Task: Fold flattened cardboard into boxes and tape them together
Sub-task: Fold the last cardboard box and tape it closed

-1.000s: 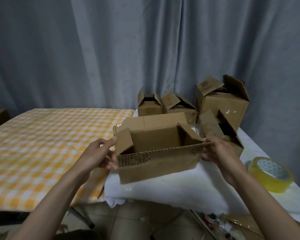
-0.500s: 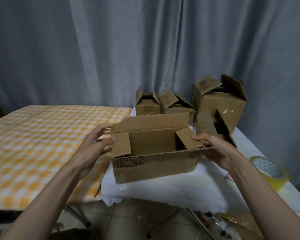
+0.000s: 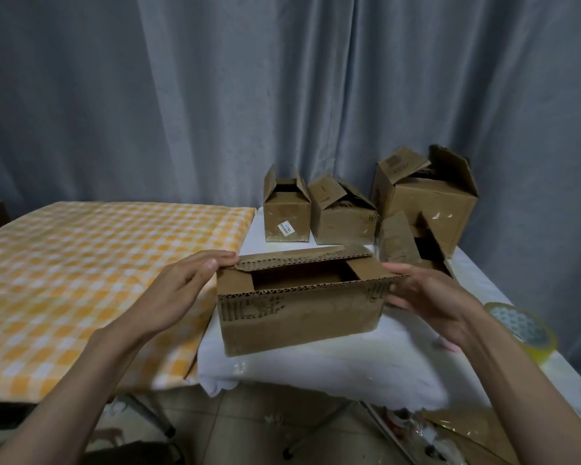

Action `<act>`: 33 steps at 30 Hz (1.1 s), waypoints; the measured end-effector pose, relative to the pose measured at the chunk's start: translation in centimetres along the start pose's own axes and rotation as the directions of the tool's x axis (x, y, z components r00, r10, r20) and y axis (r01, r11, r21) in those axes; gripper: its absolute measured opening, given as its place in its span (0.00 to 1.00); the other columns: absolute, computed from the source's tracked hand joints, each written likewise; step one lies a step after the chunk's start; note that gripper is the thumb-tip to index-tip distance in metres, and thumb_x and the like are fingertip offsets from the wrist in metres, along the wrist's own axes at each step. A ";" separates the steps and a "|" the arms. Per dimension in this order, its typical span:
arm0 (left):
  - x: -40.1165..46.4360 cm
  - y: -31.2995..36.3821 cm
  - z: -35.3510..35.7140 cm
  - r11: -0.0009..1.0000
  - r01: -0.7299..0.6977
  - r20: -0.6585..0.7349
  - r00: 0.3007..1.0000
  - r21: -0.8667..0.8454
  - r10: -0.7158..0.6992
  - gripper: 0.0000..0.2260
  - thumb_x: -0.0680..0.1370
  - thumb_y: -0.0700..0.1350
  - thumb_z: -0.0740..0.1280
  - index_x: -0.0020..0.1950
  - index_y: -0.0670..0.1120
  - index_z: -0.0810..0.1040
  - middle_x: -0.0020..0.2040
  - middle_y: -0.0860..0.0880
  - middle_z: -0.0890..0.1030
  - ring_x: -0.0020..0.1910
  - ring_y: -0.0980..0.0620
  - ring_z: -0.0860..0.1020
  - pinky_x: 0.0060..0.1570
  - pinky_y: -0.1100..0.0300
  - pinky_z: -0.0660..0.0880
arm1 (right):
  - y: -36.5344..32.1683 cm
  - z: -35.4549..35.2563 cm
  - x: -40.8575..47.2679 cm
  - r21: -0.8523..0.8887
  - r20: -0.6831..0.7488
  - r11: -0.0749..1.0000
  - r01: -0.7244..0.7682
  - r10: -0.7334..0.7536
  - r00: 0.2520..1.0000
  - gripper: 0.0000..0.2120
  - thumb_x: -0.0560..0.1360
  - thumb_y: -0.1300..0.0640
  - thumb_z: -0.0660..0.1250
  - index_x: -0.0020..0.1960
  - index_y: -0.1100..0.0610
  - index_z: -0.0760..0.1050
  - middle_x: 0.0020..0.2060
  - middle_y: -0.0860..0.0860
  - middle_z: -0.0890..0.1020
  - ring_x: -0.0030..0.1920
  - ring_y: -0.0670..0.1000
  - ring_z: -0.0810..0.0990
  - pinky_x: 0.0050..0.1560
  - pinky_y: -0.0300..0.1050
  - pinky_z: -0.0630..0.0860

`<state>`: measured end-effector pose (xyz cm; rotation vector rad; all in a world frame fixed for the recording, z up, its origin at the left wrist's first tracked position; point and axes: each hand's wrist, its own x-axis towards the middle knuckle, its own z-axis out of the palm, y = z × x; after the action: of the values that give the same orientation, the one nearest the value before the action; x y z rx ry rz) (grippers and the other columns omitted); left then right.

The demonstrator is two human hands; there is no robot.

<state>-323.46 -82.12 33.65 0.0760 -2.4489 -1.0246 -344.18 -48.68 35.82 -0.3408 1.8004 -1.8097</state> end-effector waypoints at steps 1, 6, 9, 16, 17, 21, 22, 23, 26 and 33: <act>0.0 0.2 0.1 0.999 0.029 0.006 1.000 -0.041 -0.029 0.20 0.83 0.60 0.51 0.63 0.58 0.80 0.66 0.61 0.77 0.69 0.60 0.71 0.71 0.49 0.67 | 0.0 -0.3 -0.7 -0.039 0.045 0.999 0.022 -0.021 0.999 0.22 0.77 0.74 0.55 0.66 0.62 0.77 0.58 0.60 0.84 0.61 0.56 0.82 0.69 0.53 0.72; -0.1 1.1 -0.1 0.982 0.108 0.027 0.994 -0.156 -0.105 0.30 0.77 0.72 0.46 0.60 0.62 0.81 0.66 0.62 0.77 0.68 0.61 0.72 0.71 0.49 0.65 | -0.4 -0.6 -1.8 -0.121 0.180 0.989 0.086 -0.063 0.982 0.19 0.75 0.56 0.71 0.65 0.58 0.78 0.58 0.55 0.84 0.61 0.52 0.82 0.66 0.47 0.72; 0.0 1.5 -0.2 0.986 0.077 0.025 0.997 -0.145 -0.074 0.29 0.74 0.75 0.51 0.60 0.61 0.81 0.65 0.61 0.77 0.68 0.60 0.72 0.71 0.48 0.65 | -0.2 1.0 -1.1 -0.192 0.030 0.978 0.077 -0.072 0.997 0.25 0.70 0.41 0.73 0.57 0.59 0.80 0.46 0.49 0.87 0.50 0.48 0.86 0.59 0.48 0.77; 0.6 1.6 0.6 0.999 0.031 -0.039 0.999 -0.030 -0.032 0.15 0.75 0.63 0.68 0.54 0.56 0.83 0.59 0.61 0.79 0.61 0.60 0.77 0.60 0.56 0.75 | 1.1 4.5 1.3 -0.259 -0.327 0.949 0.178 -0.259 0.909 0.16 0.72 0.50 0.76 0.43 0.57 0.71 0.36 0.49 0.75 0.36 0.46 0.74 0.37 0.40 0.70; 0.7 1.6 0.8 0.999 0.015 -0.052 0.999 -0.030 -0.016 0.13 0.74 0.61 0.70 0.52 0.55 0.82 0.58 0.60 0.79 0.59 0.58 0.78 0.58 0.55 0.76 | 1.2 4.5 1.6 -0.259 -0.333 0.947 0.188 -0.270 0.903 0.16 0.72 0.50 0.76 0.43 0.57 0.71 0.36 0.49 0.74 0.36 0.46 0.74 0.37 0.40 0.71; 0.7 2.0 1.2 0.999 0.009 -0.054 0.999 0.041 -0.007 0.15 0.71 0.64 0.69 0.46 0.55 0.77 0.55 0.59 0.77 0.53 0.55 0.78 0.44 0.58 0.74 | 1.9 4.8 2.1 -0.476 -0.431 0.861 0.178 -0.405 0.806 0.19 0.72 0.45 0.75 0.47 0.58 0.70 0.47 0.53 0.74 0.48 0.52 0.73 0.49 0.50 0.71; 0.7 2.1 1.2 0.997 0.018 -0.054 0.998 0.069 -0.014 0.16 0.71 0.65 0.69 0.46 0.54 0.76 0.55 0.58 0.77 0.51 0.56 0.78 0.42 0.59 0.72 | 2.1 5.1 2.0 -0.542 -0.444 0.819 0.189 -0.470 0.763 0.20 0.73 0.46 0.74 0.48 0.58 0.69 0.48 0.52 0.72 0.51 0.53 0.71 0.51 0.49 0.70; 0.4 2.3 1.2 0.994 0.020 -0.056 0.998 0.111 -0.014 0.16 0.72 0.66 0.68 0.46 0.54 0.75 0.54 0.58 0.76 0.51 0.57 0.77 0.41 0.58 0.72 | 2.2 5.6 1.8 -0.598 -0.438 0.774 0.210 -0.535 0.723 0.19 0.74 0.47 0.73 0.49 0.57 0.67 0.49 0.52 0.71 0.52 0.53 0.69 0.51 0.49 0.68; -0.5 3.7 1.9 0.942 0.036 -0.070 0.997 0.335 -0.014 0.15 0.76 0.67 0.60 0.49 0.57 0.72 0.52 0.60 0.72 0.49 0.60 0.76 0.43 0.55 0.72 | 2.6 7.0 0.7 -0.689 -0.362 0.676 0.260 -0.633 0.684 0.15 0.76 0.49 0.70 0.53 0.55 0.66 0.52 0.50 0.68 0.55 0.52 0.67 0.53 0.46 0.66; -1.9 8.0 6.2 0.777 0.095 -0.150 0.989 0.622 -0.001 0.25 0.81 0.61 0.47 0.75 0.55 0.66 0.65 0.56 0.70 0.53 0.54 0.72 0.43 0.62 0.67 | 4.7 11.5 -2.6 -0.617 0.039 0.633 0.468 -0.569 0.821 0.18 0.80 0.48 0.64 0.69 0.49 0.68 0.63 0.45 0.65 0.57 0.40 0.75 0.61 0.39 0.76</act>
<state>-323.57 -71.89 34.60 0.4181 -2.5548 -0.1575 -334.85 -56.63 32.55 -1.1020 2.5867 -1.5605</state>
